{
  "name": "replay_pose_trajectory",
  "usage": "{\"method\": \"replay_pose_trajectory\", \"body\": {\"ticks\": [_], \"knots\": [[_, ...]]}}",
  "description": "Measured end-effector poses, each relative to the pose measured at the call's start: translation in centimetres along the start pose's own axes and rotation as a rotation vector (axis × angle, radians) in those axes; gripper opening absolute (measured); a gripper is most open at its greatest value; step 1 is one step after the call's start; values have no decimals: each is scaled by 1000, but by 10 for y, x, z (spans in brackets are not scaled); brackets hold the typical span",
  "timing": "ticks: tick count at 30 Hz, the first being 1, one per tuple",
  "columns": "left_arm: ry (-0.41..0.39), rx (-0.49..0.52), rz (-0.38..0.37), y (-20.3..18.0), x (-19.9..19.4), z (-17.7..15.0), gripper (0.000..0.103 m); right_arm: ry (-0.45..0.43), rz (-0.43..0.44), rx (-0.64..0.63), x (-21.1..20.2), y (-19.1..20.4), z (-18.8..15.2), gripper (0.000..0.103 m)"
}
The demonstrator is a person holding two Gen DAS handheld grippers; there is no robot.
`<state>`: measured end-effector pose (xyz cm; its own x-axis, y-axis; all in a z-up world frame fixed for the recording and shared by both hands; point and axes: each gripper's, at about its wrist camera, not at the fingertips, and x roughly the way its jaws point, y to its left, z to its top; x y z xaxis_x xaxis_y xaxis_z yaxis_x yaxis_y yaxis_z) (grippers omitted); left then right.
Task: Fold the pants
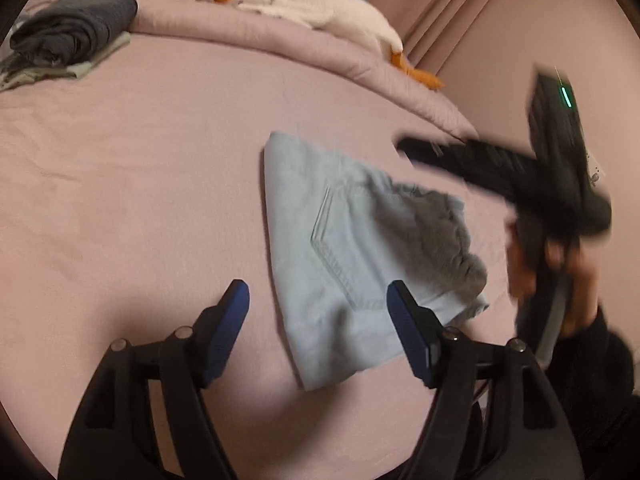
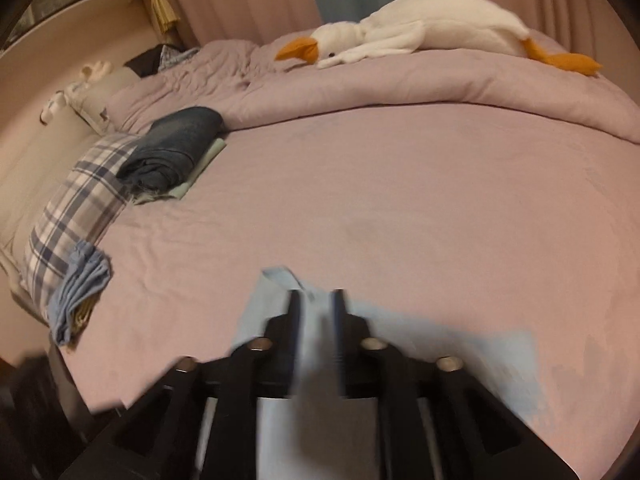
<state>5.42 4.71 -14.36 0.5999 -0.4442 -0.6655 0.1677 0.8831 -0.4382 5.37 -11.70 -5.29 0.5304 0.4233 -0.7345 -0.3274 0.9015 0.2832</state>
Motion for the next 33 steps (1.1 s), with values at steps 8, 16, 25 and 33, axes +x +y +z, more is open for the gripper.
{"method": "replay_pose_trajectory", "body": {"ticks": [8,16,25,33], "knots": [[11,16,-6,4,15,17,73,-38,-14,134,-37,-50,-31,44],[108,182,96,-11,85,17,74,11,-72,97,-31,-59,-69,44],[62,76,2,21,47,40,80,-39,42,233,-50,-79,-63,51],[136,-126,-143,58,41,36,80,-25,219,574,-47,-146,-84,66]]}}
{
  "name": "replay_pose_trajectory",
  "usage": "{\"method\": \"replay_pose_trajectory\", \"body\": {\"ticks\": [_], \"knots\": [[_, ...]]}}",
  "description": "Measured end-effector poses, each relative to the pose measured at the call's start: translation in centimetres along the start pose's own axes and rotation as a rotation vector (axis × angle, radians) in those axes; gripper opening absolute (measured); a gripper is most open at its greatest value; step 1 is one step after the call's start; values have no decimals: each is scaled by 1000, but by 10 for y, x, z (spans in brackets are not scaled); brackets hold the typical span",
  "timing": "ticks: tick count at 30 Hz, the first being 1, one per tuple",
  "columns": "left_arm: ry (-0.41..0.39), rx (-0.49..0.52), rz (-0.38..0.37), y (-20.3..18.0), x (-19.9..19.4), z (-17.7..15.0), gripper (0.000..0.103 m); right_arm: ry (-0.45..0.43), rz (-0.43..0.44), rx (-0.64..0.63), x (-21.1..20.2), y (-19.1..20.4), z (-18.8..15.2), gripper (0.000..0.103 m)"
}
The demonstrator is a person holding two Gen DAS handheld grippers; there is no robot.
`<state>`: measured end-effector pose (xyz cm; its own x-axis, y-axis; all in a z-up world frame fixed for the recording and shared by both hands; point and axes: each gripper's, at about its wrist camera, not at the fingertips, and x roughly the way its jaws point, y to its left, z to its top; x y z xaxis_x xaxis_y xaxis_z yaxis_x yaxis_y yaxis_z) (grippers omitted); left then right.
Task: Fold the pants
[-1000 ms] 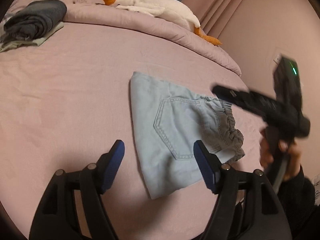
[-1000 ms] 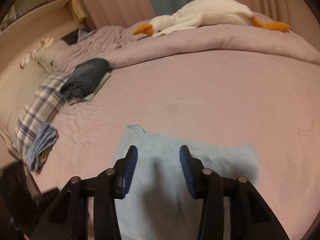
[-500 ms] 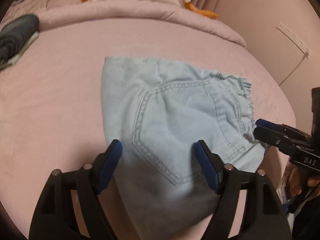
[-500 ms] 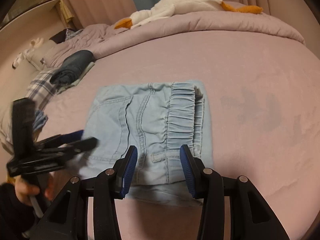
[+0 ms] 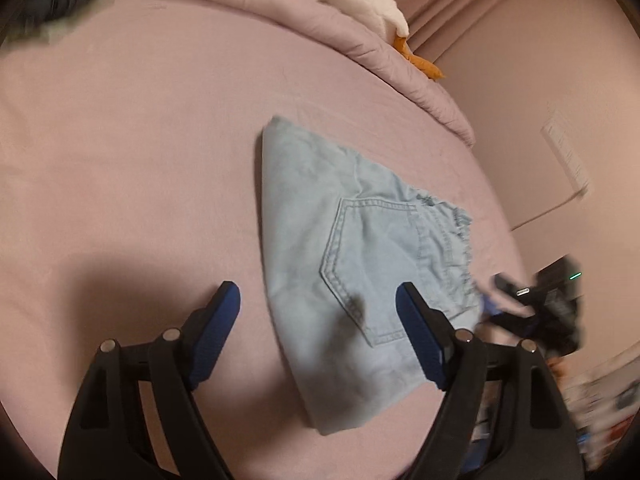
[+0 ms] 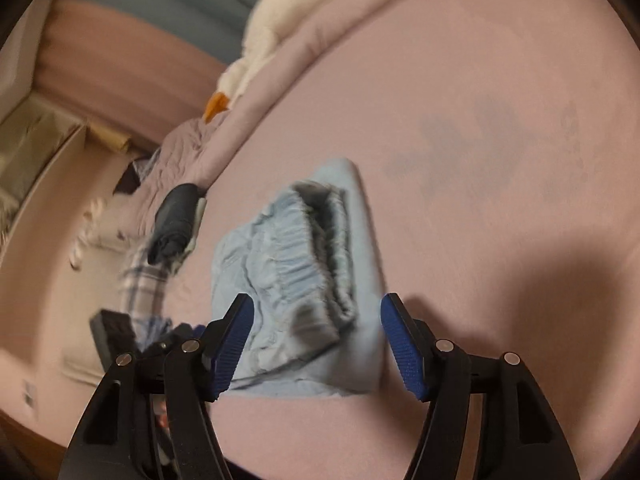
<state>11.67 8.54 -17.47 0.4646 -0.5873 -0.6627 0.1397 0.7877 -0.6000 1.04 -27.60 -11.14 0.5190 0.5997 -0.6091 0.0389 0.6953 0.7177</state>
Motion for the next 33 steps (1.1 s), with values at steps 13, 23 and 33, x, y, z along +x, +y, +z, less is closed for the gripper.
{"method": "replay_pose_trajectory", "body": {"ticks": [13,23,33], "knots": [[62,-18,-72,-9,28,14,80,107,-41,-41,33,8,8,68],[56,16,-74,-13,41,19,84,141,11,-96,50,10,14,69],[57,41,-66,-23,51,23,90,143,41,-109,53,8,17,69]]}}
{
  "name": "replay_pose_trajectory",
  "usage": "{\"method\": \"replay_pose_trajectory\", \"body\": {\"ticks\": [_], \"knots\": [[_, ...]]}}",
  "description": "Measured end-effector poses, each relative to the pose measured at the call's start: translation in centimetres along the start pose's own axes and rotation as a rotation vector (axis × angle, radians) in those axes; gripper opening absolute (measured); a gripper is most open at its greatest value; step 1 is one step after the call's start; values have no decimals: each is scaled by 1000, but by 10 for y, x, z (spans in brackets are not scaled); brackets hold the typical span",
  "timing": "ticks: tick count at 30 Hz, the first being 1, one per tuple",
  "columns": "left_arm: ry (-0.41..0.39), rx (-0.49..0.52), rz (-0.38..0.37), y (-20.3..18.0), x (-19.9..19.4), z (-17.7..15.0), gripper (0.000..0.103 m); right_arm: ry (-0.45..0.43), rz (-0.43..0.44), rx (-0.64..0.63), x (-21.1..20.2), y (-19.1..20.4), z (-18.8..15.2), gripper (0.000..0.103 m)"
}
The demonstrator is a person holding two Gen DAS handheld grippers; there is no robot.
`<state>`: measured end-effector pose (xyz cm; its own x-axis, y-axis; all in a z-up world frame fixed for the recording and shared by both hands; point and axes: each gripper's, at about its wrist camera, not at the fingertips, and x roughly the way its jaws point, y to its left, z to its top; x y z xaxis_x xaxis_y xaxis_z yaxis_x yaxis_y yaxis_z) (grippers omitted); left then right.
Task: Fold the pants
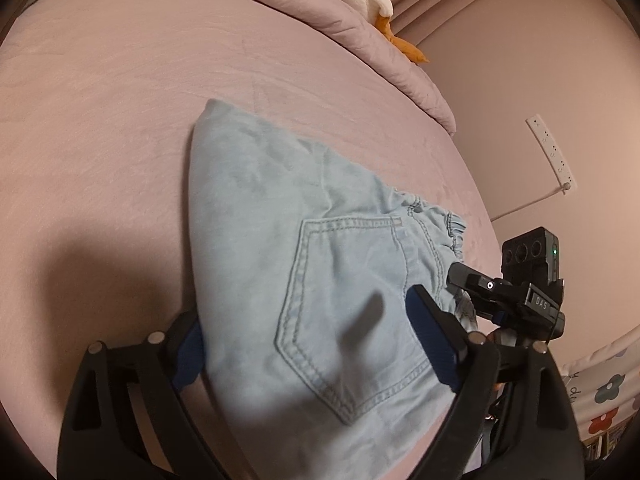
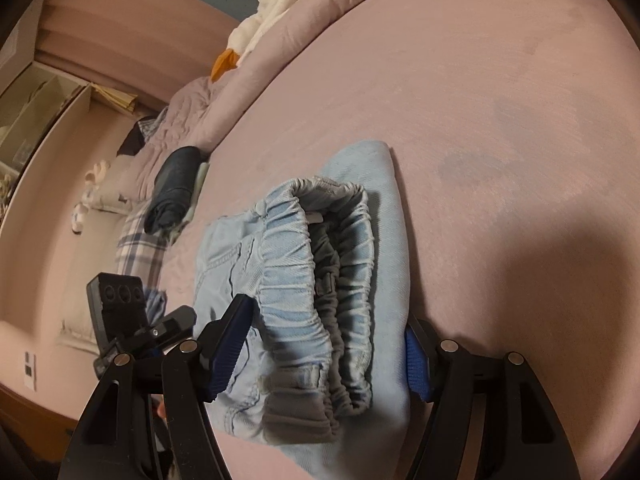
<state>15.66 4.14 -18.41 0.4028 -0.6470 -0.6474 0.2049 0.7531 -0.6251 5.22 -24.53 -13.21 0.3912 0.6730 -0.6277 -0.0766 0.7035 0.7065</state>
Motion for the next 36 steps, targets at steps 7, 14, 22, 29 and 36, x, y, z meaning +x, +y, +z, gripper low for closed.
{"method": "replay_pose_trajectory", "body": {"ticks": [7,14,22,29,36], "knots": [[-4,17,6,-3,4,2,90,0,1,-21,8,7,6,69],[-9,40,18,-5,6,0,90,-6,15,-25,9,6,8,70],[-20,125,161,-21,9,-6,75,-20,-50,-70,10,18,2,69],[-27,157,245,-23,7,-9,58,-65,-215,-192,12,50,-8,59],[-53,182,296,-32,2,-11,44,-110,-360,-324,11,82,-15,55]]}}
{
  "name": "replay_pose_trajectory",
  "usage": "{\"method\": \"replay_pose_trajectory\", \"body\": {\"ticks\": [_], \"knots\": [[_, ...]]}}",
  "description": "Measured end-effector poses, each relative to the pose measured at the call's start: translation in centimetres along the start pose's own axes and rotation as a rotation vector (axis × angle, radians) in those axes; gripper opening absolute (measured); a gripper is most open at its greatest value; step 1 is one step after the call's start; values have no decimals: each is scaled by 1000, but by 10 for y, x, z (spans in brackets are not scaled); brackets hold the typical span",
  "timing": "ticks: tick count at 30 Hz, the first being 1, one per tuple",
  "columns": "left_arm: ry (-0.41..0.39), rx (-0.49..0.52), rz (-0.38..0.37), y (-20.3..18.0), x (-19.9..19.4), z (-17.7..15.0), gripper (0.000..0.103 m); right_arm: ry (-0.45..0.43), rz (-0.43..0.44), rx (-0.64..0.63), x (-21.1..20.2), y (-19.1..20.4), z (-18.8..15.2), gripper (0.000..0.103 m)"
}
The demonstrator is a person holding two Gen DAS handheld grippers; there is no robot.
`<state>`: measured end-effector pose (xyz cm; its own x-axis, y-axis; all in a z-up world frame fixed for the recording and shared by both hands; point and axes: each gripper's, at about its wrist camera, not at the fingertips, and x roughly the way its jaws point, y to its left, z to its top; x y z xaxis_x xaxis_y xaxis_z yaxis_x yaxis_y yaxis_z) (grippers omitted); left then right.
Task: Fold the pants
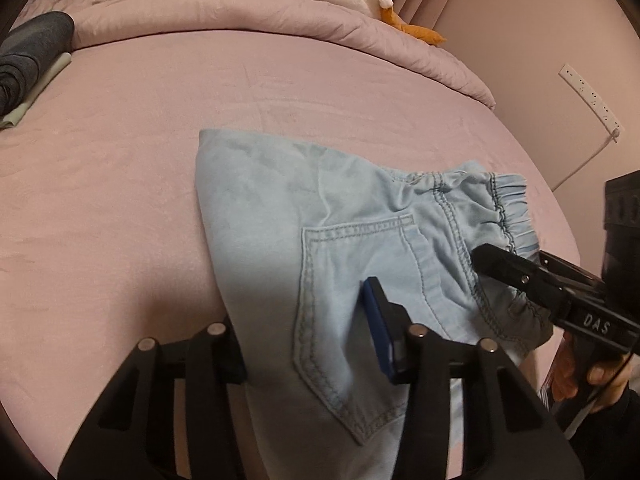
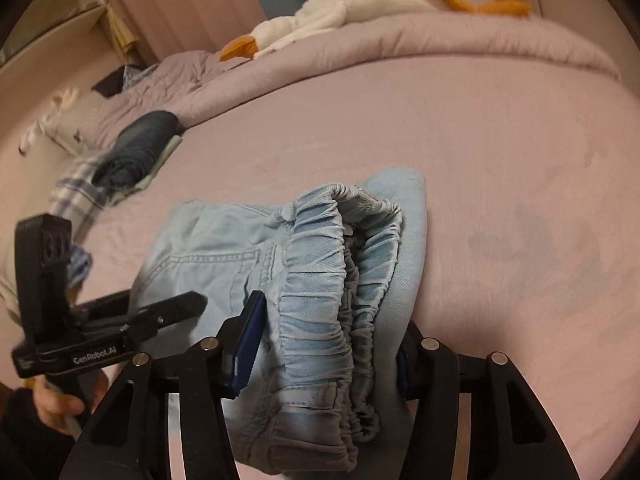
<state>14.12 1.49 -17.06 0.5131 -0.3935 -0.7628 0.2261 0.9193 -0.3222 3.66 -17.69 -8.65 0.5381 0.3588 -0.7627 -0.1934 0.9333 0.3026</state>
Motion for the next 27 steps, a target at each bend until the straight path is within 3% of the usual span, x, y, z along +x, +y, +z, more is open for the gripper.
{"method": "replay_pose_trajectory", "body": {"ticks": [8,16,27], "knots": [[-47,8,-4,-6,-18,1,33,-69,-48,-80,-14,26,2,49],[-65,-17,-20,-6,-25,-2,32,-97,-46,-132,-19,48,0,44],[-91,-60,-49,-3,-38,-4,31,-110,-14,-110,-24,49,3,44]]}}
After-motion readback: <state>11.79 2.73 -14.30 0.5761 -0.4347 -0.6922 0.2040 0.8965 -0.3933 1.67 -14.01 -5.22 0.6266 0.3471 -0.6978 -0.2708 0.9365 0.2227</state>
